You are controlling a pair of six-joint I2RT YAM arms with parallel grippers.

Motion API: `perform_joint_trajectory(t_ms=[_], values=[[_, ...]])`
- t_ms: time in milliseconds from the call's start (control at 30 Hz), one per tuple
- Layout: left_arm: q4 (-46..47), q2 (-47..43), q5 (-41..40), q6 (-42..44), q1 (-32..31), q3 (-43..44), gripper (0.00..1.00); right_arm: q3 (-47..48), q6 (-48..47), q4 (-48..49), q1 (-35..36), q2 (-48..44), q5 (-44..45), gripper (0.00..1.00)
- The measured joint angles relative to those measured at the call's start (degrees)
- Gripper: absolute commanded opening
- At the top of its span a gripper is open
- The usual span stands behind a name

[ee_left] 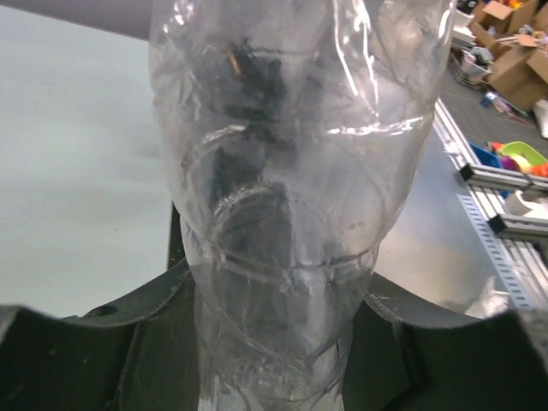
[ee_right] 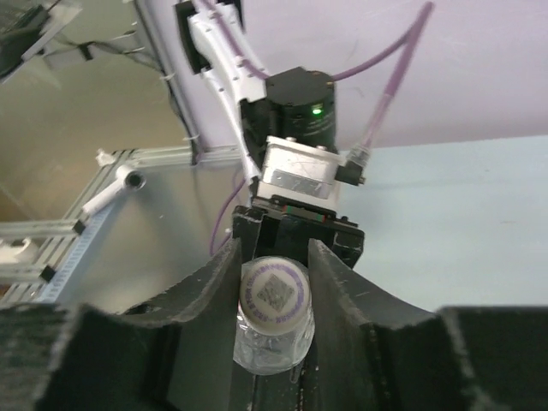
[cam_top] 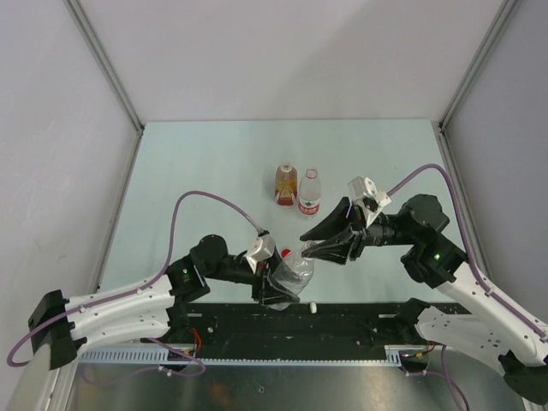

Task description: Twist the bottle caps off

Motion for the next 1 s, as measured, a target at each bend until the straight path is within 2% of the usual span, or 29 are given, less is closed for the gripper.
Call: perform_joint_trajectory(t_ms=[100, 300, 500, 700, 1000], values=[[-0.26, -0.02, -3.76, 1.6, -0.02, 0.02, 0.28, -0.39, 2.36, -0.15, -0.46, -0.61, 4.42, 0.59], [-6.14, 1.92, -13.66, 5.18, -0.02, 2.32, 0.27, -0.39, 6.73, 0.0, -3.76, -2.97, 12.52, 0.72], [-13.07, 5.44, -23.65, 6.97, -0.02, 6.36, 0.23, -0.39, 9.03, -0.15, -5.66, -4.37, 17.2, 0.97], [-16.98, 6.1, -32.74, 6.99, -0.02, 6.91, 0.22, -0.39, 9.88, -2.75, -7.02, -3.82, 23.17, 0.99], [-23.61, 6.67, -48.37, 7.76, -2.93, 10.29, 0.25, -0.39, 12.98, -9.99, -10.43, -1.16, 30.1, 0.95]])
